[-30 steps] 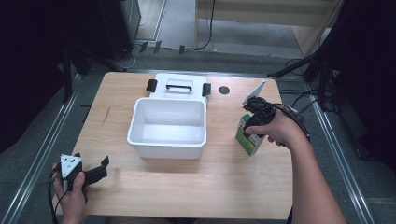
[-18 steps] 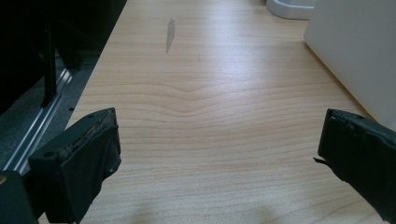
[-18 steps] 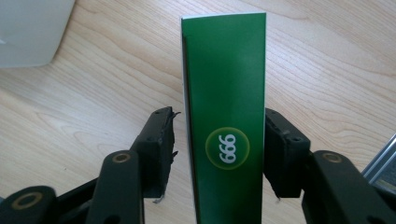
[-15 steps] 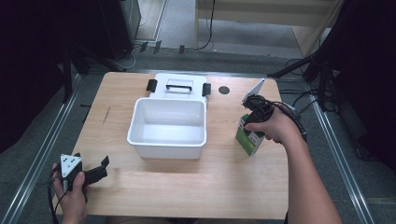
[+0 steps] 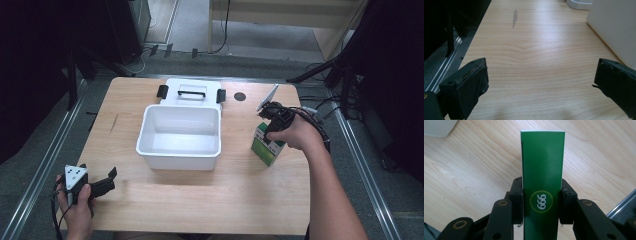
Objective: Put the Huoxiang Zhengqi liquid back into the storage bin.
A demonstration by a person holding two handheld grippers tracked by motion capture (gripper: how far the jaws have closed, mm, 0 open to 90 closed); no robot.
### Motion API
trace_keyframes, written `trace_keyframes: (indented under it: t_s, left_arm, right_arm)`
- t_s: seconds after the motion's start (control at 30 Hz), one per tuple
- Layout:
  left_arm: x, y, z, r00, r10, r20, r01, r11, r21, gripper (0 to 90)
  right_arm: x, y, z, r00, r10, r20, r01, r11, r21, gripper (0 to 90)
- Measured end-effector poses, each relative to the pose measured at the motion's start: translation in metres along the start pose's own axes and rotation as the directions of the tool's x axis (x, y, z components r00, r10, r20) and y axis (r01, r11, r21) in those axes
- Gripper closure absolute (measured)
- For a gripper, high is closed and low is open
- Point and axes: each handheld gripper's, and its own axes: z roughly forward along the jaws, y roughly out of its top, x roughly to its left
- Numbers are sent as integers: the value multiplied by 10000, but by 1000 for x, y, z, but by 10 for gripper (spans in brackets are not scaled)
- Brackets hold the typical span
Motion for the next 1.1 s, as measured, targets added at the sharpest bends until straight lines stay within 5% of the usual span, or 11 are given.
trace_keyframes:
  t_s: [0.3, 0.33, 0.4, 0.57, 0.67, 0.97, 1.1]
  left_arm:
    - [0, 0, 0, 10000, -15, 2, 15, 10000, 2, 1]
    - [0, 0, 0, 10000, -45, 5, 45, 10000, -22, 1]
    - [0, 0, 0, 10000, -46, -3, 46, 10000, -19, 1]
    - [0, 0, 0, 10000, -25, 5, 25, 10000, 14, 1]
    - [0, 0, 0, 10000, -26, 7, 26, 10000, 13, 1]
    - [0, 0, 0, 10000, -14, 9, 14, 10000, 15, 1]
    - [0, 0, 0, 10000, -6, 5, 6, 10000, 11, 1]
  right_arm:
    - [9, 1, -16, 9904, -1323, 399, 1340, 9900, -446, 647]
    - [12, 1, -20, 9805, -1881, 563, 1910, 9802, -525, 646]
    - [13, 1, -21, 9768, -2052, 614, 2085, 9765, -539, 646]
    - [20, 3, -35, 9466, -3127, 784, 3190, 9437, -872, 645]
    - [22, 3, -40, 9388, -3364, 735, 3427, 9337, -1038, 646]
    - [34, 8, -68, 8934, -4443, 668, 4493, 8829, -1364, 646]
    - [37, 12, -78, 8802, -4706, 613, 4745, 8695, -1372, 646]
